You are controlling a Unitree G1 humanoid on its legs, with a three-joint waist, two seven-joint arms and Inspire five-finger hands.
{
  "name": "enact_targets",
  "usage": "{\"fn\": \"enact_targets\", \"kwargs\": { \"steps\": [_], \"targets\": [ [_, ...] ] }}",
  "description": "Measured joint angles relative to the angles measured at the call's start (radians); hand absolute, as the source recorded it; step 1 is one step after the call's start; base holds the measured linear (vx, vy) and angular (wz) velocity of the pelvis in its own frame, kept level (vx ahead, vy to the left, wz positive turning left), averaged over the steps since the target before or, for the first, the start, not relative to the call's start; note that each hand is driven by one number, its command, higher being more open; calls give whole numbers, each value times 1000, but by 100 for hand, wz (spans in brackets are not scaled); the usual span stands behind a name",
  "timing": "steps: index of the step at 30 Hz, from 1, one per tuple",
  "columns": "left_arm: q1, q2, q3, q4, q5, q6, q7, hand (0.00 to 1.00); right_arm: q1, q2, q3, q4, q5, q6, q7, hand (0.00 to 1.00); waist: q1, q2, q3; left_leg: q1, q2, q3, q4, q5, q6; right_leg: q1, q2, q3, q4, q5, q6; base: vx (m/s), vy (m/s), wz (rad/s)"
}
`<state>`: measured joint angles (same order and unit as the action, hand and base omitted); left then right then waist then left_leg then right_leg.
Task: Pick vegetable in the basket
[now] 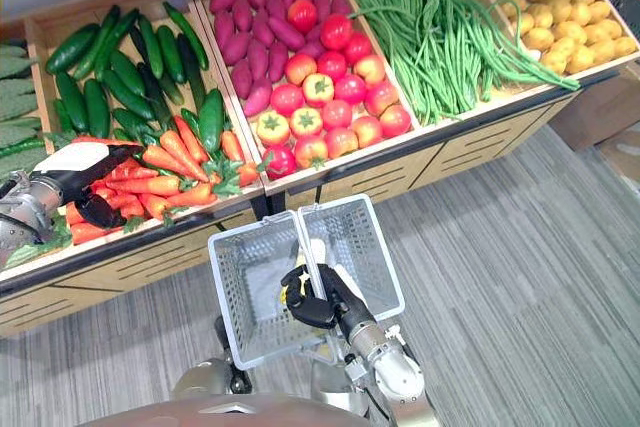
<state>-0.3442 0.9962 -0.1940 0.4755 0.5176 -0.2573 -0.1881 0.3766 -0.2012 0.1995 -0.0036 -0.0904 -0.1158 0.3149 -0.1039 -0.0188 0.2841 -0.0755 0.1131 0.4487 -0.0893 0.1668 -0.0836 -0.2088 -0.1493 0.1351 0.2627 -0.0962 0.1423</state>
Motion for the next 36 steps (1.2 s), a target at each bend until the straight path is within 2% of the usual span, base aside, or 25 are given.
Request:
{"fn": "enact_targets", "kwargs": {
  "steps": [6,11,12,17,19,23,26,31,36],
  "targets": [
    [-12,8,5,-26,-19,-1,10,100,-5,-1,6,-11,2,0,0,0,2,11,34,-22,4,11,3,7,2,-33,12,12,9,4,2,15,-32,-6],
    [9,37,30,-56,-40,-4,12,100,-28,-8,8,-11,3,0,-1,0,5,9,68,-20,4,28,3,6,1,-41,14,31,8,5,3,24,-17,-9],
    [15,41,37,-56,-40,-7,11,0,-30,-10,9,-11,3,0,-1,0,8,8,70,-20,5,35,3,6,1,-45,14,37,7,7,4,42,-18,-19],
    [31,43,46,-47,-31,-21,31,0,-38,-21,10,-8,3,0,-3,0,13,6,75,-19,5,41,3,4,-1,-45,14,42,0,13,6,15,-7,-4],
    [17,31,70,-39,3,-10,96,0,-45,-20,19,-8,3,-1,-6,0,13,-15,90,-17,8,43,3,6,0,-44,14,44,0,16,6,0,0,0],
    [-18,31,83,-28,4,1,102,0,-59,-17,28,-8,3,-4,-16,0,1,-41,108,-16,4,46,3,7,0,-44,11,49,-3,21,10,12,-9,-2],
    [-21,31,81,-14,0,-4,99,0,-62,-16,31,-8,3,-7,-17,0,-10,-39,111,-16,4,47,4,6,1,-44,12,50,-4,25,10,54,-23,-3],
    [-21,12,73,-15,-7,-15,100,0,-63,-17,31,-8,18,-8,-17,0,-10,-32,115,-16,6,48,4,11,7,-43,13,50,-4,25,8,48,-31,0],
    [-20,1,74,-13,-7,-11,100,0,-63,-17,35,-8,19,-8,-17,0,-9,-24,120,-16,5,48,4,5,0,-43,12,50,-4,25,9,11,-12,0]
  ]
}}
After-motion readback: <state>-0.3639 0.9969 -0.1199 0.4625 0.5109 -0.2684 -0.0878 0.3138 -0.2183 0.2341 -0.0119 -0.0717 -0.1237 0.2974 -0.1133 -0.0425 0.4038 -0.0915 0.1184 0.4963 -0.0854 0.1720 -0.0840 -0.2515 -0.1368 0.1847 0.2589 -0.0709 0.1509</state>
